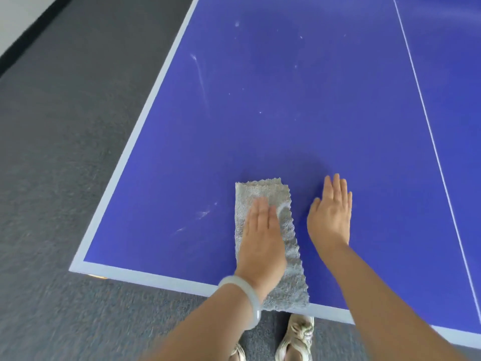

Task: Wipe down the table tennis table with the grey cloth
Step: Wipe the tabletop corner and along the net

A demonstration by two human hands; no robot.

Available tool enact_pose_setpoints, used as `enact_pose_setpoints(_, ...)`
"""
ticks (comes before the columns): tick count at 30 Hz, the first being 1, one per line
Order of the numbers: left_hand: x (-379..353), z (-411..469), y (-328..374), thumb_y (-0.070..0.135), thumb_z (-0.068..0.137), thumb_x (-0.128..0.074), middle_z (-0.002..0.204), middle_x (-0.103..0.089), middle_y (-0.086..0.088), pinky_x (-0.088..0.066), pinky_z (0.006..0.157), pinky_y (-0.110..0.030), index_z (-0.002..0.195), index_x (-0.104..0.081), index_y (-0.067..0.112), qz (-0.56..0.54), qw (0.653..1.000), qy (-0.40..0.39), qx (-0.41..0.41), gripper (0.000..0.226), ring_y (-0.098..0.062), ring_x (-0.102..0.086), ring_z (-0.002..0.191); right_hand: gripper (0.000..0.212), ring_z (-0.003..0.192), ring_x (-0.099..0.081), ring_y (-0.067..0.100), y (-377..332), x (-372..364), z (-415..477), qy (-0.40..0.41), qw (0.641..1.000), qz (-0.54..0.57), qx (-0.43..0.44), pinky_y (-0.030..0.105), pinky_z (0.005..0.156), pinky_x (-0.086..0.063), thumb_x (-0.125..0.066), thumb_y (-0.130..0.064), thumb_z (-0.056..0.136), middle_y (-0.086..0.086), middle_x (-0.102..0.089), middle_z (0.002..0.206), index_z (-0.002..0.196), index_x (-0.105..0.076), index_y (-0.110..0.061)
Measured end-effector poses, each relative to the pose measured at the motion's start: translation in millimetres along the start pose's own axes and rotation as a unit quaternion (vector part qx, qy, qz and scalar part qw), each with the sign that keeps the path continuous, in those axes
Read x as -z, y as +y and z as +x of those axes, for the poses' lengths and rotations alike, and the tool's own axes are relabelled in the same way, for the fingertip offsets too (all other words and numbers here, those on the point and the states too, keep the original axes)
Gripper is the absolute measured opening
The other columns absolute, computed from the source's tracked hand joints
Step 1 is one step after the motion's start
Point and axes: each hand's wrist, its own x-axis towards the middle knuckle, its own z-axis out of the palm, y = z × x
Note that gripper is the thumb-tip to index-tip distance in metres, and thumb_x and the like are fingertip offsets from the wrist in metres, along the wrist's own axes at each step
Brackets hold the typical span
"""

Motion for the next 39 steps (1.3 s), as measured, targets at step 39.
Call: enact_pose_setpoints(39,37,-24,-129,0.037,0.104,-0.019,0.167,-0.007,0.0,-0.017,0.12,-0.056,0.159,-0.009,0.021,0.184,0.983,-0.008,-0.007,0.059,-0.023,-0.004,0.154,0.068,0.153,-0.01,0.032,-20,-18,-15,0.005,0.976,-0.175,0.131,0.051,0.124,-0.005,-0.038,-0.027,0.1,0.016,-0.008,0.165,0.156,-0.012,0.0)
